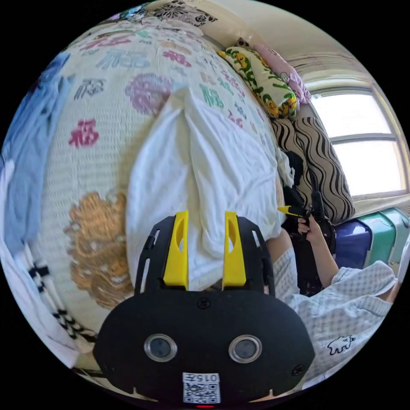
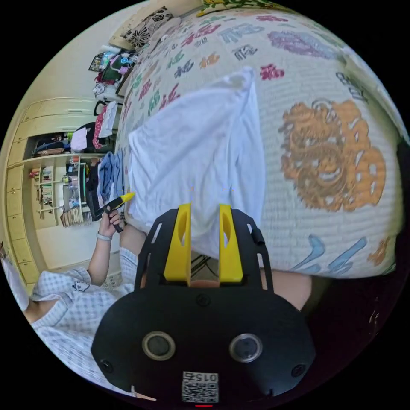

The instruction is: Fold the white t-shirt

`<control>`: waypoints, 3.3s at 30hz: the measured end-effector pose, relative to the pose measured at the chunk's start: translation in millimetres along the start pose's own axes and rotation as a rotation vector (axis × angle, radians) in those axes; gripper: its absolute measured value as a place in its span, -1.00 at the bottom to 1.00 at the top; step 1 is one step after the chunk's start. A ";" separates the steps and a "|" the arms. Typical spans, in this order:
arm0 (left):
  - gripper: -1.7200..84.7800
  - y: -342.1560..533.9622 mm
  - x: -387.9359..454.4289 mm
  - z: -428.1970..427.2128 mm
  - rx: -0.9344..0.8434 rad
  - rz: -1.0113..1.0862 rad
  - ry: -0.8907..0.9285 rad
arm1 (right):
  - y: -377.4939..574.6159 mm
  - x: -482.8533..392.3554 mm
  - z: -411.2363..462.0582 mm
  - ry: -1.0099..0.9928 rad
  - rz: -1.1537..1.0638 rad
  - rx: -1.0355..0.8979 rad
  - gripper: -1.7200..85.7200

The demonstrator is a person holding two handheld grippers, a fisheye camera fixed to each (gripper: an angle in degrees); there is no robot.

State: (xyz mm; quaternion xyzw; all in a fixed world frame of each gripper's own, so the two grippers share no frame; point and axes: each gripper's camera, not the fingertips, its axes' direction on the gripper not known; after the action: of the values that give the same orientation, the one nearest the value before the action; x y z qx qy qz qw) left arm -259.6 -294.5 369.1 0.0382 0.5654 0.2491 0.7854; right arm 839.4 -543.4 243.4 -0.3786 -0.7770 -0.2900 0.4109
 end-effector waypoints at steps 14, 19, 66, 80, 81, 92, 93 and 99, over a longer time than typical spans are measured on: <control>-0.97 63.2 21.0 -31.8 0.095 0.004 -0.136 | 38.6 2.9 36.7 -0.028 0.089 0.120 -0.94; -0.83 79.7 18.8 -29.2 0.097 -0.038 -0.059 | 32.6 -10.5 57.4 -0.013 0.063 0.077 -0.90; -0.96 209.8 20.8 1.8 0.190 -0.090 -0.194 | -371.3 -481.6 315.7 0.869 -0.597 -0.364 -0.92; -0.96 283.3 197.3 63.8 0.382 0.437 0.092 | -324.1 -333.5 32.8 0.075 -0.574 -0.031 -0.95; -0.96 282.8 217.9 84.3 0.352 0.502 0.099 | -315.8 -302.0 6.1 0.018 -0.548 0.001 -0.95; -0.95 253.2 340.8 331.5 0.011 0.801 0.018 | -286.9 -19.7 -79.1 -0.236 -0.255 0.109 -0.89; -0.94 250.7 345.3 358.9 -0.030 0.807 -0.010 | -285.8 1.3 -78.5 -0.236 -0.219 0.118 -0.87; -0.85 242.8 348.6 466.7 -0.238 0.849 -0.086 | -262.4 79.2 -108.5 -0.227 -0.085 0.198 -0.80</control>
State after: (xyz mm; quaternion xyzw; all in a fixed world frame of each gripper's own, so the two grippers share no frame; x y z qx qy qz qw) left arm 161.7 172.4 316.1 0.1867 0.4338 0.6113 0.6350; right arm 638.2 -741.3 328.4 -0.3334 -0.8585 -0.1845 0.3431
